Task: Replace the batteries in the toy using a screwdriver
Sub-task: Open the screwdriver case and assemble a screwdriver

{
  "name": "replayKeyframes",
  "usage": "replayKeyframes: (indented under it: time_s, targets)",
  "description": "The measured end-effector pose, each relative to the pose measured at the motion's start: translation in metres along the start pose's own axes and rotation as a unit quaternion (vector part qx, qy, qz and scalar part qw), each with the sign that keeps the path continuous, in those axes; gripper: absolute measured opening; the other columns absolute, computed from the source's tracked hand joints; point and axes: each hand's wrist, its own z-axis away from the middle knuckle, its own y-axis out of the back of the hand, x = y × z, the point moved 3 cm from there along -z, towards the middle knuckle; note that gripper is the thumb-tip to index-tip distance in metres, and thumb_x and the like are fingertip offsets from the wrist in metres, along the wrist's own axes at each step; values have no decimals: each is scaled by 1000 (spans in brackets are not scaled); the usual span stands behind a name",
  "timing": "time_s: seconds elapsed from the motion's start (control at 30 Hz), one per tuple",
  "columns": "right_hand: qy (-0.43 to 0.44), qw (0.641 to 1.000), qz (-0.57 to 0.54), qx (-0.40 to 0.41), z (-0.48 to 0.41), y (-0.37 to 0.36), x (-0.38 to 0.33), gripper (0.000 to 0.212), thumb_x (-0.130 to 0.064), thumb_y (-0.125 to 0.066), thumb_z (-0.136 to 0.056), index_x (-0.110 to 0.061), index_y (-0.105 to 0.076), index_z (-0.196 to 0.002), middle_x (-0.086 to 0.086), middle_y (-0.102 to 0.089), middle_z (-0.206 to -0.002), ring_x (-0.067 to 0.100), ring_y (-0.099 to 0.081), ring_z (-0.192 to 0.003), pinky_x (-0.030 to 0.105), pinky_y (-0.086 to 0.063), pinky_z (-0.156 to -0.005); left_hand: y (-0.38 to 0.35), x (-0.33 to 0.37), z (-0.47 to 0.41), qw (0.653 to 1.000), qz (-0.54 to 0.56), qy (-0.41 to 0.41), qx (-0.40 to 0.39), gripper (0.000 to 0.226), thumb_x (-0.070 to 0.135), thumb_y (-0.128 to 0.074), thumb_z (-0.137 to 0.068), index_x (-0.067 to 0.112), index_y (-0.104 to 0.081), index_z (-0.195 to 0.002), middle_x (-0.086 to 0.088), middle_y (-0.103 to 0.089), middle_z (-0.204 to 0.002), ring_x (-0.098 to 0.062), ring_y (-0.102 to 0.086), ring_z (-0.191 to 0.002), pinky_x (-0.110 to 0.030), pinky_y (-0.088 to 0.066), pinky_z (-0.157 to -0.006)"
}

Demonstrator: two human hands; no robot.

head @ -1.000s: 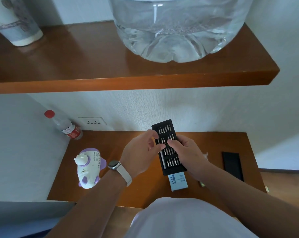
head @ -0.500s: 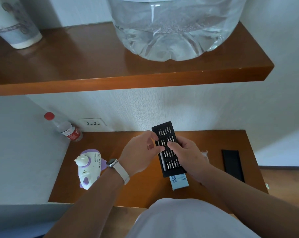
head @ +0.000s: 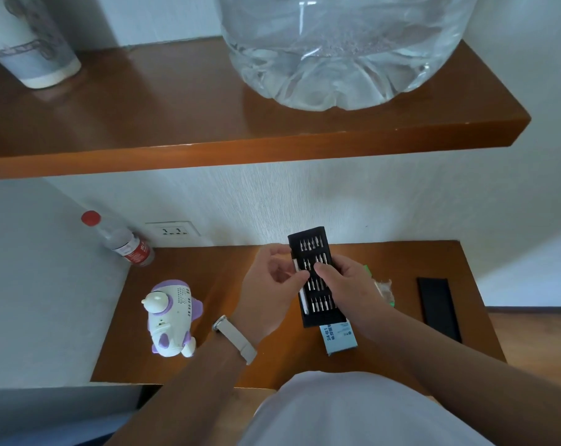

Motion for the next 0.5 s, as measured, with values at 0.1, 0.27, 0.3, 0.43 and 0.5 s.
replayKeyframes:
  time_s: [0.1,0.27,0.3,0.43,0.5]
  targets:
    - [-7,1000,-4,-1,-3,-4,2,19,-32,-56,-96,-40,-69,-85,-1,-76,-83,19,-75,-74,26,-58,-56,3,-8,3,998,57,38,9,11,19,-73,-91,16,-69,-101,0,-77,-88,-18,-73,-82,-37,-60,-77]
    - [-34,999,-4,-15,-13,-14,20,16,-38,-57,-91,-27,-70,-94,2,-76,-88,19,-75,-79,28,-59,-60,21,-19,4,989,130,65,40,5,18,-69,-94,16,-73,-97,0,-77,-85,-16,-72,-78,-27,-58,-73]
    - [-45,999,8,-21,-15,-16,27,19,-38,-57,-91,-24,-69,-94,2,-76,-88,19,-75,-79,29,-59,-62,26,-22,4,986,141,71,50,5,17,-69,-94,16,-73,-97,0,-77,-84,-15,-71,-77,-26,-58,-71]
    - [-104,990,77,-54,-29,-26,62,32,-41,-57,-92,-11,-65,-97,14,-72,-91,26,-73,-82,42,-62,-75,43,-37,4,981,149,99,70,8,17,-67,-96,14,-74,-98,1,-74,-81,-13,-68,-74,-23,-58,-70]
    - [-128,984,112,-59,-37,-32,79,32,-41,-56,-94,-10,-64,-92,14,-71,-89,23,-72,-78,38,-58,-73,50,-44,5,979,155,114,73,10,16,-66,-96,12,-74,-100,0,-73,-79,-13,-67,-73,-23,-58,-70]
